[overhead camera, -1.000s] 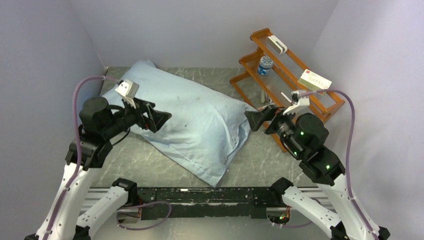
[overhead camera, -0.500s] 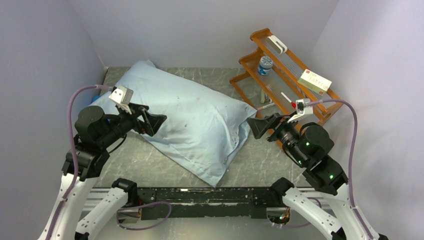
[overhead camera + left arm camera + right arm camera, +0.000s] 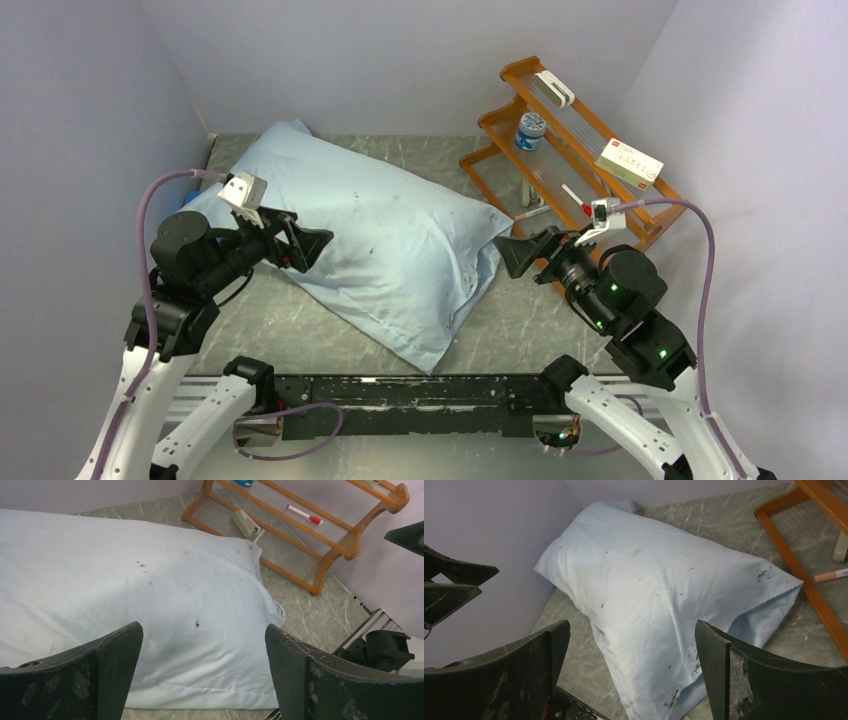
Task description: Put the pillow into the pillowcase
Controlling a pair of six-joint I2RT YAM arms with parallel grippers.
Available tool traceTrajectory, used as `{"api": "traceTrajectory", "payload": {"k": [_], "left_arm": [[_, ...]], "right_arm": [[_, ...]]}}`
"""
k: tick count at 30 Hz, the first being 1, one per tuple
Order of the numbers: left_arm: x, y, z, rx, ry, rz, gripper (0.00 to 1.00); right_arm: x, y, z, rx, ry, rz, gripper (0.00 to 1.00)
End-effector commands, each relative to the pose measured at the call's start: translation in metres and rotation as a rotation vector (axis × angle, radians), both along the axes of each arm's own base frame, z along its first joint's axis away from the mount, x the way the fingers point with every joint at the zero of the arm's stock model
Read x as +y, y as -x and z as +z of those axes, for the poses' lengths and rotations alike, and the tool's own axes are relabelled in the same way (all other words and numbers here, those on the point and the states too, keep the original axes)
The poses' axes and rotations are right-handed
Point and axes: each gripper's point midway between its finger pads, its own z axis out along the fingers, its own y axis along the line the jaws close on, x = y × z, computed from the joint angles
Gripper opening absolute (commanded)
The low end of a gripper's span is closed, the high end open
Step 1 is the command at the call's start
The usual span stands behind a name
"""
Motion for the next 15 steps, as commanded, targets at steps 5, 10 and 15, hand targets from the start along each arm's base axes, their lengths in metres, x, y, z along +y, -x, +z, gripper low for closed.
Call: {"api": "traceTrajectory", "payload": {"k": [5, 10, 15], "left_arm": [[0.004, 0.004, 0.016, -0.041, -0.002, 0.016, 0.97], [0.005, 0.004, 0.014, -0.041, -0.005, 0.021, 0.97], [0.005, 0.003, 0.015, -0.042, -0.007, 0.023, 0.97]], "right_arm": [[-0.003, 0.004, 0.007, -0.027, -0.020, -0.002, 1.00], [-0.006, 0.007, 0.013, -0.053, -0.032, -0.005, 1.00], [-0.005, 0.005, 0.009, -0.036, -0.018, -0.004, 1.00]]}}
